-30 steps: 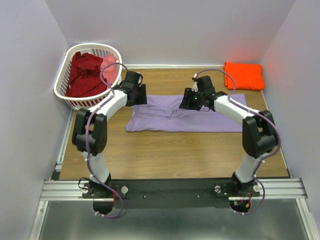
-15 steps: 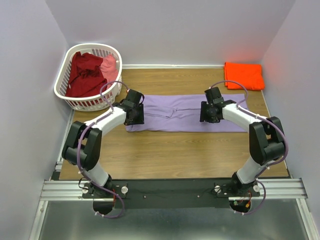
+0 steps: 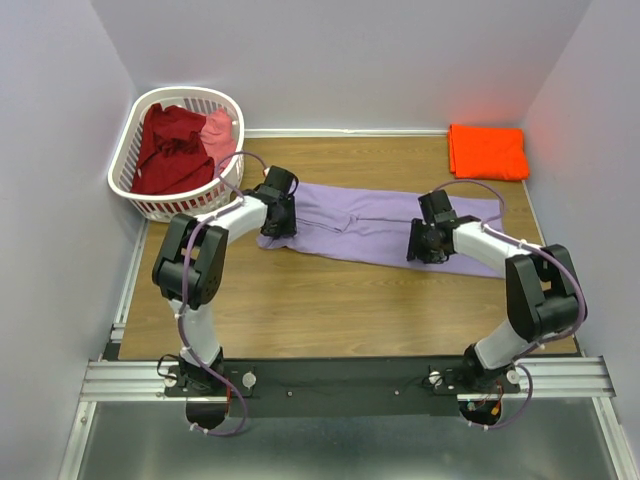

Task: Fold and stack the t-shirts
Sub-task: Fold the tshirt

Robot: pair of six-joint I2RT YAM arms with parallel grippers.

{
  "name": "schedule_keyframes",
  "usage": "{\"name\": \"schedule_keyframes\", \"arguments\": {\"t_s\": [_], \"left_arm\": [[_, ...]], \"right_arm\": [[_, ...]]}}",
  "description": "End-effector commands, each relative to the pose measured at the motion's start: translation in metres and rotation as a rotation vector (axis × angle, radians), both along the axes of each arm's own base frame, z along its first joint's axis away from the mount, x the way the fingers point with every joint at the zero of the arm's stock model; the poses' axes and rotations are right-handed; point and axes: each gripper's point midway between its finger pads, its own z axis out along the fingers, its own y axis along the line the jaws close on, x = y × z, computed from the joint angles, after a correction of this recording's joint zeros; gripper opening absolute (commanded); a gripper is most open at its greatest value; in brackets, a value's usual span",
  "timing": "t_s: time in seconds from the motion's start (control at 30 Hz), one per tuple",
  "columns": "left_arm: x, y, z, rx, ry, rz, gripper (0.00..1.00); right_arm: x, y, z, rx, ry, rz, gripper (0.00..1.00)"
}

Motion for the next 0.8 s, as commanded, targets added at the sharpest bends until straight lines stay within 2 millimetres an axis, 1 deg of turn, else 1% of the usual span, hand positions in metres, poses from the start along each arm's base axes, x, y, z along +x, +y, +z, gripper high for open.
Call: {"name": "schedule_keyframes", "arguments": {"t_s": [0.0, 0.03, 0.1, 0.13, 0.17, 0.2, 0.23, 0.27, 0.3, 0.33, 0.37, 0.4, 0.43, 0.5, 0.53, 0.57, 0.6, 0.63, 0.67, 0.7, 0.73, 0.77], "left_arm": [[0.012, 0.008, -0.013, 0.047, 0.021, -0.002, 0.50], [0.019, 0.009, -0.017, 0.055, 0.025, -0.001, 0.50], [0.026, 0.012, -0.019, 0.074, 0.034, -0.001, 0.50], [0.038, 0.012, -0.018, 0.086, 0.022, -0.009, 0.50], [0.042, 0.014, -0.017, 0.101, 0.027, -0.010, 0.50], [0.049, 0.015, -0.015, 0.112, 0.021, -0.014, 0.50], [0.066, 0.012, -0.010, 0.130, -0.007, -0.025, 0.50], [0.073, 0.011, -0.007, 0.136, -0.017, -0.028, 0.50], [0.080, 0.010, -0.004, 0.140, -0.029, -0.038, 0.51], [0.093, 0.005, 0.001, 0.133, -0.055, -0.043, 0.51], [0.098, 0.002, 0.003, 0.133, -0.058, -0.049, 0.51], [0.103, -0.001, 0.004, 0.131, -0.062, -0.056, 0.51], [0.116, -0.005, 0.008, 0.125, -0.082, -0.059, 0.52], [0.125, -0.010, 0.009, 0.119, -0.091, -0.070, 0.53], [0.133, -0.016, 0.016, 0.108, -0.115, -0.077, 0.54], [0.136, -0.019, 0.020, 0.096, -0.124, -0.084, 0.56], [0.137, -0.023, 0.026, 0.085, -0.129, -0.090, 0.58], [0.142, -0.028, 0.047, 0.053, -0.171, -0.099, 0.59], [0.145, -0.031, 0.061, 0.032, -0.204, -0.100, 0.62], [0.144, -0.033, 0.092, 0.003, -0.259, -0.100, 0.63], [0.145, -0.034, 0.113, -0.014, -0.301, -0.095, 0.64], [0.146, -0.032, 0.135, -0.029, -0.346, -0.085, 0.68]], "right_arm": [[-0.057, 0.009, -0.016, 0.092, 0.168, -0.004, 0.53], [-0.070, 0.016, -0.018, 0.139, 0.206, 0.001, 0.53], [-0.086, 0.026, -0.016, 0.190, 0.245, 0.013, 0.52], [-0.095, 0.041, -0.009, 0.245, 0.253, 0.040, 0.52], [-0.106, 0.047, -0.010, 0.261, 0.274, 0.054, 0.52], [-0.113, 0.057, -0.008, 0.277, 0.282, 0.076, 0.52], [-0.127, 0.075, -0.004, 0.309, 0.304, 0.114, 0.52], [-0.134, 0.085, 0.000, 0.329, 0.314, 0.134, 0.52], [-0.145, 0.102, 0.002, 0.343, 0.324, 0.187, 0.52], [-0.151, 0.111, 0.004, 0.359, 0.338, 0.183, 0.52], [-0.154, 0.119, 0.006, 0.365, 0.337, 0.197, 0.52], [-0.158, 0.134, 0.011, 0.382, 0.322, 0.239, 0.52], [-0.159, 0.142, 0.014, 0.402, 0.322, 0.244, 0.52], [-0.157, 0.154, 0.019, 0.414, 0.306, 0.273, 0.52], [-0.154, 0.157, 0.022, 0.418, 0.294, 0.283, 0.52], [-0.143, 0.164, 0.034, 0.428, 0.252, 0.315, 0.52], [-0.138, 0.167, 0.040, 0.426, 0.226, 0.336, 0.52], [-0.121, 0.176, 0.059, 0.431, 0.149, 0.381, 0.52], [-0.115, 0.177, 0.066, 0.420, 0.124, 0.406, 0.52], [-0.105, 0.182, 0.075, 0.412, 0.089, 0.425, 0.52], [-0.097, 0.184, 0.081, 0.396, 0.059, 0.444, 0.52], [-0.078, 0.188, 0.098, 0.369, -0.015, 0.468, 0.52]]}}
